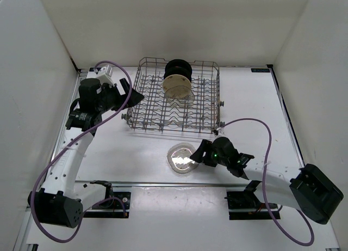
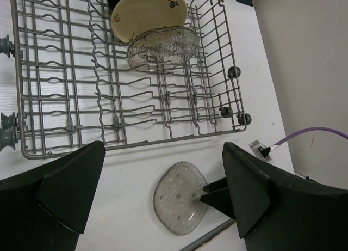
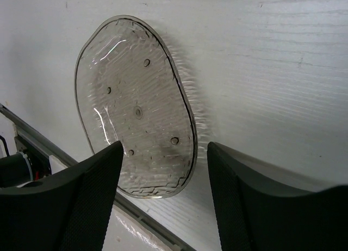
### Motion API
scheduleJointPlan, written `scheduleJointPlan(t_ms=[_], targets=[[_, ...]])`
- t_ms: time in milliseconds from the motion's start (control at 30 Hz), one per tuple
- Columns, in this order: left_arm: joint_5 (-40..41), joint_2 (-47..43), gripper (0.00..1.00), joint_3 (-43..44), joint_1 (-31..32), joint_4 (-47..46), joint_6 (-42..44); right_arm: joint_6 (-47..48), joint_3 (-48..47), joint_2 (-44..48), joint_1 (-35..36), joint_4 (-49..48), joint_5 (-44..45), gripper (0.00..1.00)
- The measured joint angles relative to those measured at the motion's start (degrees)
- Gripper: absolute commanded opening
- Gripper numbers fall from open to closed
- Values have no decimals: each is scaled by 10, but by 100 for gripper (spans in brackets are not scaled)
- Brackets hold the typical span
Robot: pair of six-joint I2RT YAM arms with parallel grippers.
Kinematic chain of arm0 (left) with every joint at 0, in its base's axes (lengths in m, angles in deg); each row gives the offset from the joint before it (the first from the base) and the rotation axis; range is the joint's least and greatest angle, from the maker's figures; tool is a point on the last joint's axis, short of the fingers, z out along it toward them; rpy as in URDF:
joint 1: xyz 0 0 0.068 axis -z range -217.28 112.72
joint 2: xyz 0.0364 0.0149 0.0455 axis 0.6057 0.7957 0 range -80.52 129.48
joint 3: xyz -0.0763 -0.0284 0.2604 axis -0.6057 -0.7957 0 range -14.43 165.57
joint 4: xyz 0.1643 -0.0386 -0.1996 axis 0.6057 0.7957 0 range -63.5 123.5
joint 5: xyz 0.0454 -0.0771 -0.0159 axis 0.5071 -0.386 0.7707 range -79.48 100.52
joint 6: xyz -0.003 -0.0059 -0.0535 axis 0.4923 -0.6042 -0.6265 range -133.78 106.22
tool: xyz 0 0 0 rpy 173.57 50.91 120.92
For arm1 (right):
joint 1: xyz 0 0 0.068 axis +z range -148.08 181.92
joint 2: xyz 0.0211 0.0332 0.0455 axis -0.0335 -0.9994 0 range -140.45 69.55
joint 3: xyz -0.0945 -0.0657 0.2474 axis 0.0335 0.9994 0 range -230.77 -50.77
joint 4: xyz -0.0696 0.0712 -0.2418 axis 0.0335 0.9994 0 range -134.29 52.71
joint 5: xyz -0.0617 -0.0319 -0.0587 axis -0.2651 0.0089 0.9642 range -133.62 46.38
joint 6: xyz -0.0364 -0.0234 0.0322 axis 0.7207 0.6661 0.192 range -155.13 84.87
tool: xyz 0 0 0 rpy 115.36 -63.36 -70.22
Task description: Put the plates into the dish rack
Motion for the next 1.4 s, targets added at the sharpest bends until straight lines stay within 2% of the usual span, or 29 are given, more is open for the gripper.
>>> scheduleJointPlan(t_ms=[300, 400, 433, 533, 800, 1000, 1100, 1233, 1400], targets=[[0, -7, 100, 0, 0, 5, 2, -13, 0, -17, 0, -2, 11, 42], [0, -7, 100, 0, 0, 8, 3, -14, 1, -20, 0, 5, 15, 24], [0, -7, 100, 0, 0, 9, 3, -15, 2, -21, 0, 7, 15, 12], [0, -7, 100, 0, 0, 9, 4, -18, 2, -22, 0, 17, 21, 0], [0, -8, 100, -6, 0, 10, 9, -13, -5, -22, 5, 35, 23, 0], [4, -10, 100, -8, 0, 14, 9, 51, -93, -1, 59, 171, 31, 0], [11, -15, 100, -8, 0, 15, 9, 94, -167, 29, 88, 239, 20, 0], [24, -22, 100, -7, -2, 17, 12, 146, -314, 43, 100, 340, 9, 0], [39, -23, 100, -7, -14, 17, 14, 241, -526, 11, 101, 416, 74, 0]])
